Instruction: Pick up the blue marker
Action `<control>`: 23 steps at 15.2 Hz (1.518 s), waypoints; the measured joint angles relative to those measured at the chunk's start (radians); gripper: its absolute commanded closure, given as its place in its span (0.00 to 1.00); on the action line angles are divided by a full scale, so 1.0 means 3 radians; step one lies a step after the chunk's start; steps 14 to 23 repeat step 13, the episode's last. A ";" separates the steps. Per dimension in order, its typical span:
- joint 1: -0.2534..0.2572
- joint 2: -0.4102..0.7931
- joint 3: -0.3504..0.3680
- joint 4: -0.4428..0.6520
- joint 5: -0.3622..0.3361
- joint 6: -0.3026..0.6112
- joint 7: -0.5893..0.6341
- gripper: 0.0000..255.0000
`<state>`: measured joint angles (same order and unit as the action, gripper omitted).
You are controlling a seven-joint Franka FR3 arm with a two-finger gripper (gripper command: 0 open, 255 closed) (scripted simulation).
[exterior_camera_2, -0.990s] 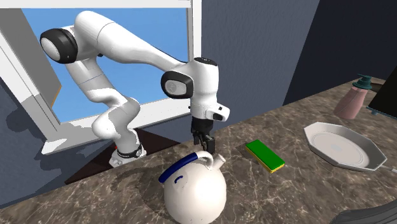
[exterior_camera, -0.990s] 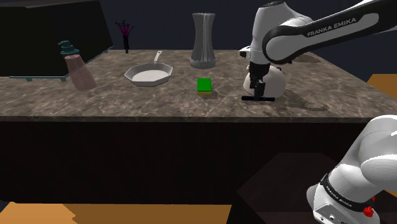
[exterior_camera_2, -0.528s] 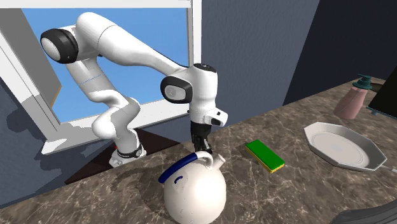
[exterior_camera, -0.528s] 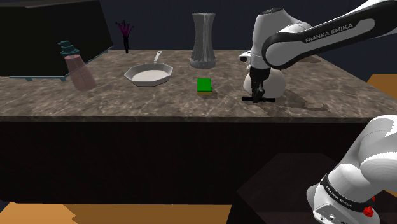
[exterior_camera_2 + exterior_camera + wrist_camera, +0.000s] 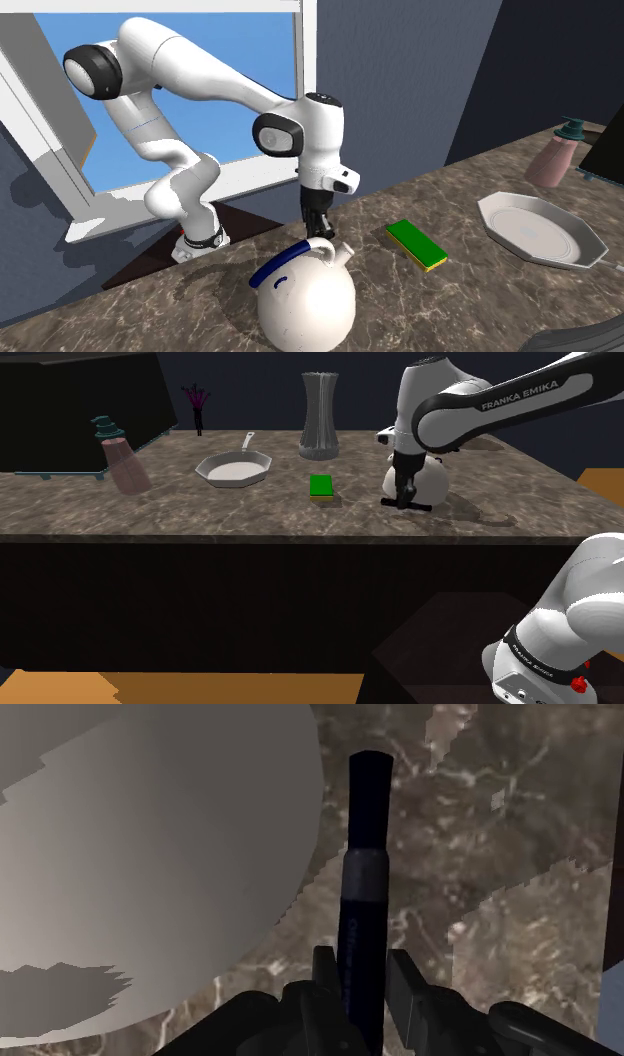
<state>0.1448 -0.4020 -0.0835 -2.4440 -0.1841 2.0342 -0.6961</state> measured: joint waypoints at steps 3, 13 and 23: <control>-0.0002 -0.0029 -0.0004 0.0100 0.0007 -0.0126 -0.0029 1.00; 0.0011 -0.0110 0.0021 0.0479 0.0042 -0.0585 -0.0078 1.00; 0.0011 -0.0110 0.0021 0.0479 0.0042 -0.0585 -0.0078 1.00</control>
